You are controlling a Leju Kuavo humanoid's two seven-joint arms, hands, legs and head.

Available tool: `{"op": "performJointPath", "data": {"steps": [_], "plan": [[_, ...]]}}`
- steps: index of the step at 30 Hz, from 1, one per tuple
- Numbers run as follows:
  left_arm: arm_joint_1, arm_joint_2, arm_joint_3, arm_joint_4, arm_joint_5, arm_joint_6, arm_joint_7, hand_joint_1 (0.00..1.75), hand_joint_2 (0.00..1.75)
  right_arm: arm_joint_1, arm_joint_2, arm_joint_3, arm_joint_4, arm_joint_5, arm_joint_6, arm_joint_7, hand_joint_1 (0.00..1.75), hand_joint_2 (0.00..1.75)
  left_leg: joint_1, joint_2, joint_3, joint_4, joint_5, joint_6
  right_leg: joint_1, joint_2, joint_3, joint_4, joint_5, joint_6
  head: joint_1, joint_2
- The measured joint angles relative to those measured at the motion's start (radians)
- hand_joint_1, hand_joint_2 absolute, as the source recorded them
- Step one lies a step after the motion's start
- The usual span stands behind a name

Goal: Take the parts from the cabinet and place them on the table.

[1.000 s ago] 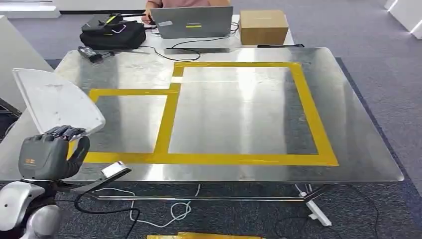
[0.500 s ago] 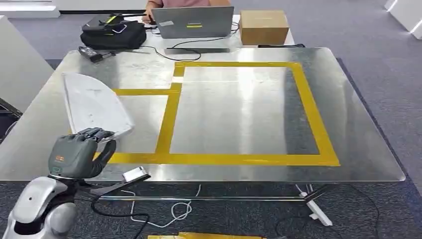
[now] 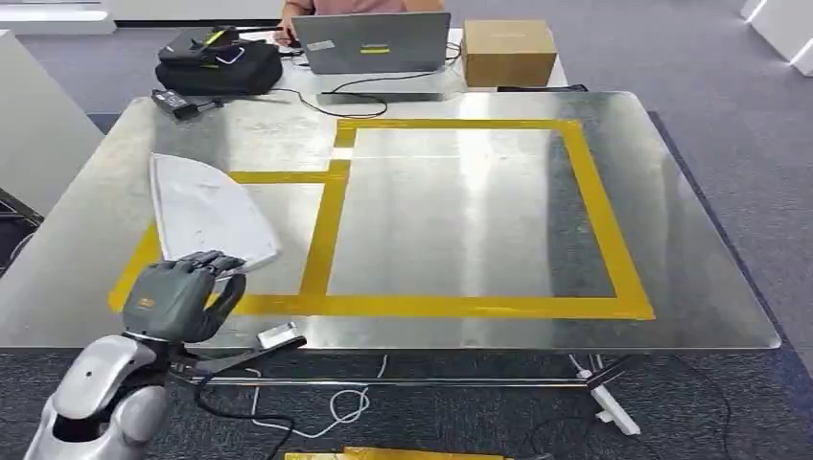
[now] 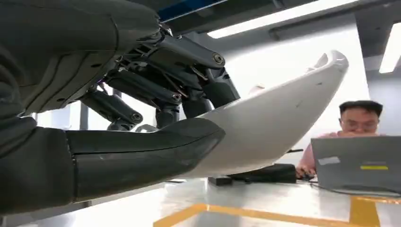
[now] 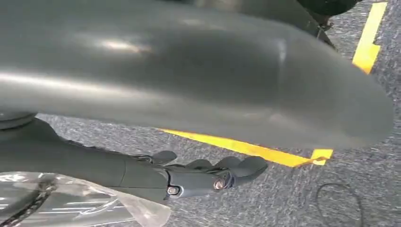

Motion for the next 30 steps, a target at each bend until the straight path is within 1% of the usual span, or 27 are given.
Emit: {"op": "performJointPath", "data": {"steps": [6, 13, 21, 30], "plan": [[-0.023, -0.005, 0.0, 0.092, -0.051, -0.008, 0.049, 1.75, 1.75, -0.009, 0.0, -0.004, 0.02, 0.0, 0.006, -0.006, 0.0, 0.0, 0.0, 0.0, 0.0, 0.0, 0.0, 0.0, 0.0, 0.0, 0.0, 0.0, 0.0, 0.0, 0.0, 0.0], [-0.027, -0.004, 0.024, 0.19, -0.107, -0.005, 0.063, 1.75, 1.75, -0.021, 0.0, -0.01, 0.038, 0.008, 0.017, -0.012, 0.0, 0.0, 0.0, 0.0, 0.0, 0.0, 0.0, 0.0, 0.0, 0.0, 0.0, 0.0, 0.0, 0.0, 0.0, 0.0], [-0.026, 0.0, 0.03, 0.238, -0.122, -0.015, 0.111, 1.75, 1.75, -0.029, 0.0, -0.018, 0.05, 0.015, 0.021, -0.02, 0.0, 0.0, 0.0, 0.0, 0.0, 0.0, 0.0, 0.0, 0.0, 0.0, 0.0, 0.0, 0.0, 0.0, 0.0, 0.0], [-0.023, 0.018, 0.029, 0.269, -0.122, -0.015, 0.129, 1.75, 1.75, -0.037, 0.0, -0.025, 0.059, 0.022, 0.022, -0.025, 0.0, 0.0, 0.0, 0.0, 0.0, 0.0, 0.0, 0.0, 0.0, 0.0, 0.0, 0.0, 0.0, 0.0, 0.0, 0.0]]}}
